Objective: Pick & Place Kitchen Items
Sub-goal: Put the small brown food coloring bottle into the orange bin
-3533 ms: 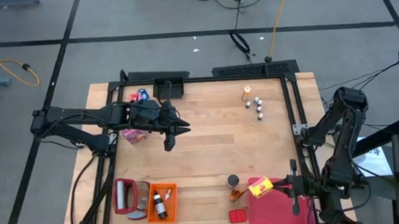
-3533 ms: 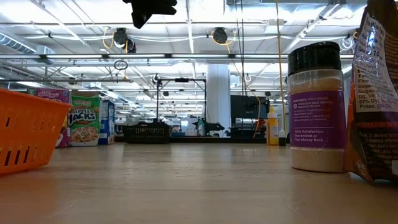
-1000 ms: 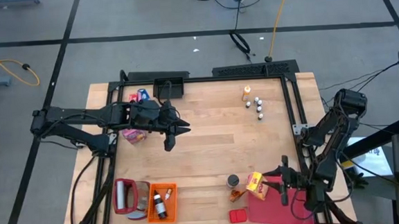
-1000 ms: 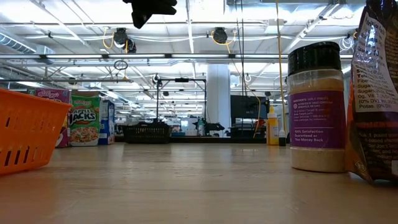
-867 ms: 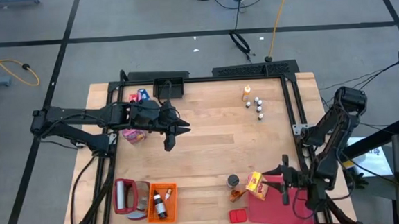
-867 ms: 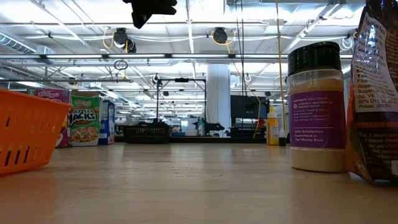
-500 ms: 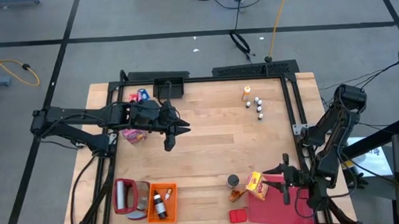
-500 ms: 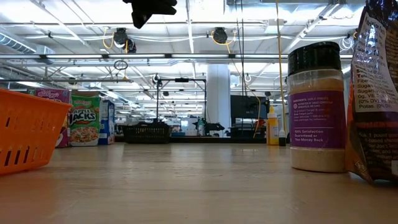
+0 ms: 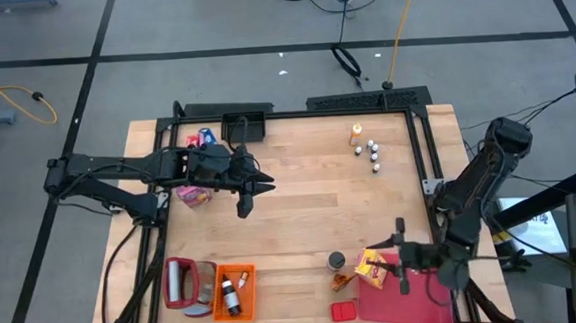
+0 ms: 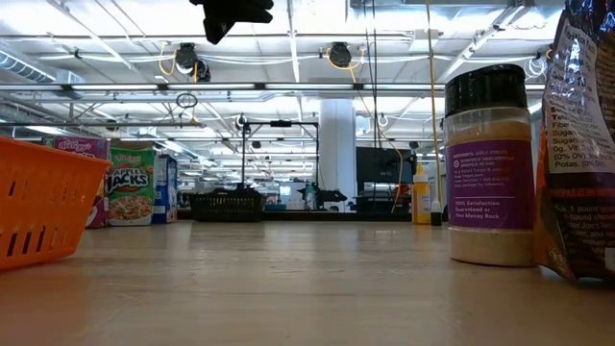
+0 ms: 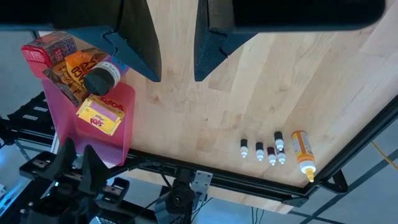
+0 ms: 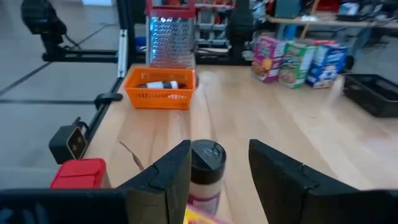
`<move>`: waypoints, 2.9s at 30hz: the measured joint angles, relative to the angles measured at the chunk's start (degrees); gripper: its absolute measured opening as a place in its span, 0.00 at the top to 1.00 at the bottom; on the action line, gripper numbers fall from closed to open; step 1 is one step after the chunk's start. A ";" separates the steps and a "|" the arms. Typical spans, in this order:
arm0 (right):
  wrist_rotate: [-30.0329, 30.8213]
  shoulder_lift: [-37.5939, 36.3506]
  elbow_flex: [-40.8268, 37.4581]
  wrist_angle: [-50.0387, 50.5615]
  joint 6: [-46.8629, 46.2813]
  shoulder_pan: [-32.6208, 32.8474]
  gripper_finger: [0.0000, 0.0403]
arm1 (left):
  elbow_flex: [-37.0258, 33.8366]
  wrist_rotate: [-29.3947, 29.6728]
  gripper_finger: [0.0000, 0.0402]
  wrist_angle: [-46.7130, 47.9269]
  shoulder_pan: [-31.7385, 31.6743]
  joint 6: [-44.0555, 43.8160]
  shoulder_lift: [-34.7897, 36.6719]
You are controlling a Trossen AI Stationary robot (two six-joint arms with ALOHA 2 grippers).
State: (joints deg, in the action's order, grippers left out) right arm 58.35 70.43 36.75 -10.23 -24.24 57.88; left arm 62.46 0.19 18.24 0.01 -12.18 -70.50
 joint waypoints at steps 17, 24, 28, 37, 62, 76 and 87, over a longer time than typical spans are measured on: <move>-33.88 0.02 0.24 -1.98 7.46 -20.02 0.61 | 0.00 -0.01 0.76 0.00 0.02 1.54 0.00; -46.23 0.02 0.24 -1.63 8.27 -25.78 0.49 | 0.00 0.39 0.76 0.00 0.00 1.64 0.00; -49.80 0.02 0.24 -1.59 10.17 -28.20 0.43 | 0.00 0.42 0.76 -0.01 0.02 1.62 0.00; -55.54 0.02 0.24 -1.54 12.20 -32.84 0.38 | 0.00 0.44 0.76 0.00 0.00 1.62 0.00; -25.88 -18.60 0.26 30.86 -0.59 -46.70 0.43 | -0.02 2.90 0.76 -0.05 0.00 1.62 0.00; -25.60 -16.36 0.26 44.51 -11.87 -60.92 0.46 | -0.02 2.93 0.76 -0.02 0.00 1.68 0.00; -27.08 -12.90 0.25 48.76 -14.79 -64.40 0.47 | -0.02 2.93 0.76 -0.04 0.02 1.75 0.00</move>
State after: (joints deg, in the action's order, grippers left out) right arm 31.27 57.53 37.00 38.53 -39.02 -6.52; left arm 62.43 3.11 18.20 0.03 -10.44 -70.50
